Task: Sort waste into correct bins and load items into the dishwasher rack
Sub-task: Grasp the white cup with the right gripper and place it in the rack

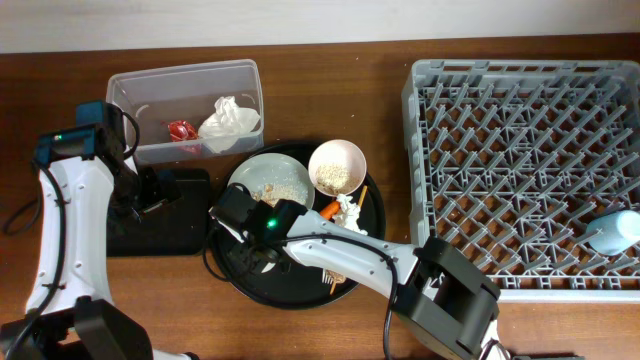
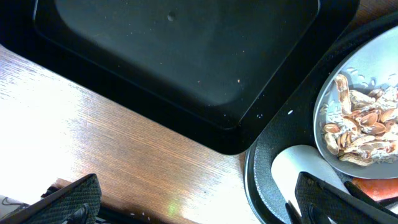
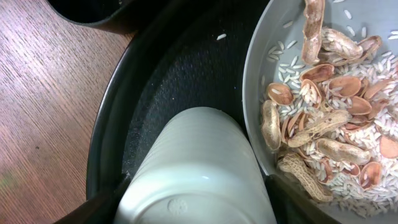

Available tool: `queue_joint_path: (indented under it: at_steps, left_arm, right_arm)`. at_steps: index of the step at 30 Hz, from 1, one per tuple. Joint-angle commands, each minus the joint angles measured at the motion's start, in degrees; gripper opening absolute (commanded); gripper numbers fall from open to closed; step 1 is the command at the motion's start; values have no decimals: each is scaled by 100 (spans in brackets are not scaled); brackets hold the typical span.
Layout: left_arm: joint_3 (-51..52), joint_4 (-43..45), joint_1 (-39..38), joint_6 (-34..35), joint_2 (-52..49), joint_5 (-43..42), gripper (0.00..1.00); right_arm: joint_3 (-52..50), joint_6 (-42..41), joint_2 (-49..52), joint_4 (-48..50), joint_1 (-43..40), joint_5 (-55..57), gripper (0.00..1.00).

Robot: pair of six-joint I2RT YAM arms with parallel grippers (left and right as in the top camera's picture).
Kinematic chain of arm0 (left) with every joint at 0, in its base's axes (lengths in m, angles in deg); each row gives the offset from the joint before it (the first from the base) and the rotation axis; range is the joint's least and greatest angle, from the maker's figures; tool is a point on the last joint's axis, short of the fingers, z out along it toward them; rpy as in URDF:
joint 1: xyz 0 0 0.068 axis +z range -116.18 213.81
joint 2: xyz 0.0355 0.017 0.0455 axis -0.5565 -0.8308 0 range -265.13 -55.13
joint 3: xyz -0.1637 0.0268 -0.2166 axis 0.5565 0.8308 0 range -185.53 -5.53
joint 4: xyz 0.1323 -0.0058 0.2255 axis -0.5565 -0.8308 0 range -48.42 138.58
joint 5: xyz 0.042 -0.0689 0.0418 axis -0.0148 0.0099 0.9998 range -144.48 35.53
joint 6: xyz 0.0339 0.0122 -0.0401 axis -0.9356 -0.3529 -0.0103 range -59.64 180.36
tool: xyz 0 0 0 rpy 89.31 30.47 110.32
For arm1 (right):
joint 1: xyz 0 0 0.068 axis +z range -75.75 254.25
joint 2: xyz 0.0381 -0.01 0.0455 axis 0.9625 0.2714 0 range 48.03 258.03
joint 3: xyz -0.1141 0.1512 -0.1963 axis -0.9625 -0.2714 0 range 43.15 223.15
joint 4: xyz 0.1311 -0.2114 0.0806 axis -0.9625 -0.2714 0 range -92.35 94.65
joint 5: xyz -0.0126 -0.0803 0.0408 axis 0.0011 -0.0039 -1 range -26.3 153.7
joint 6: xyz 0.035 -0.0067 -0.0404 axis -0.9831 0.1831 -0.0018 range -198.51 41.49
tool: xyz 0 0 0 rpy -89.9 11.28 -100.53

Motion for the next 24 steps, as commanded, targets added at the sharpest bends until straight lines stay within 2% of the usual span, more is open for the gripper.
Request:
queue_joint_path:
  at_steps: [1,6,8,10,11,13,15,18,21,24]
  left_arm:
    - [15,7,17,76,55,-22,99]
    - [15,9,17,76,55,-22,99]
    - [15,11,17,76,55,-22,99]
    - [15,11,17,76,55,-22,99]
    - [15,9,17,76,55,-22,99]
    - [15,11,17,76,55,-22,99]
    - [15,13,17,76,55,-22,99]
    - [15,13,17,76,55,-22,99]
    - [15,11,17,76,55,-22,99]
    - [15,7,17,74,55,-20,99]
  right_arm:
    - [50,-74,-450,-254,7,203,57]
    - [50,-374,-1777,-1174,-905,365,57]
    - [50,-417,-2612,-1652,-2022,374,57]
    - [50,-420,-2931,-1840,-2986,374,57]
    - [50,-560,-3058,-2011,-4092,498,57]
    - [50,-678,-3051,-2118,-5211,763,57]
    - [50,-678,-3051,-1886,-6800,1084,57]
    - [50,-1128,-2955,-1530,-8581,1115,57]
    - [50,-1126,-2669,-896,-9744,1115,57]
    - [50,-1123,-2037,-542,-10028,1128,57]
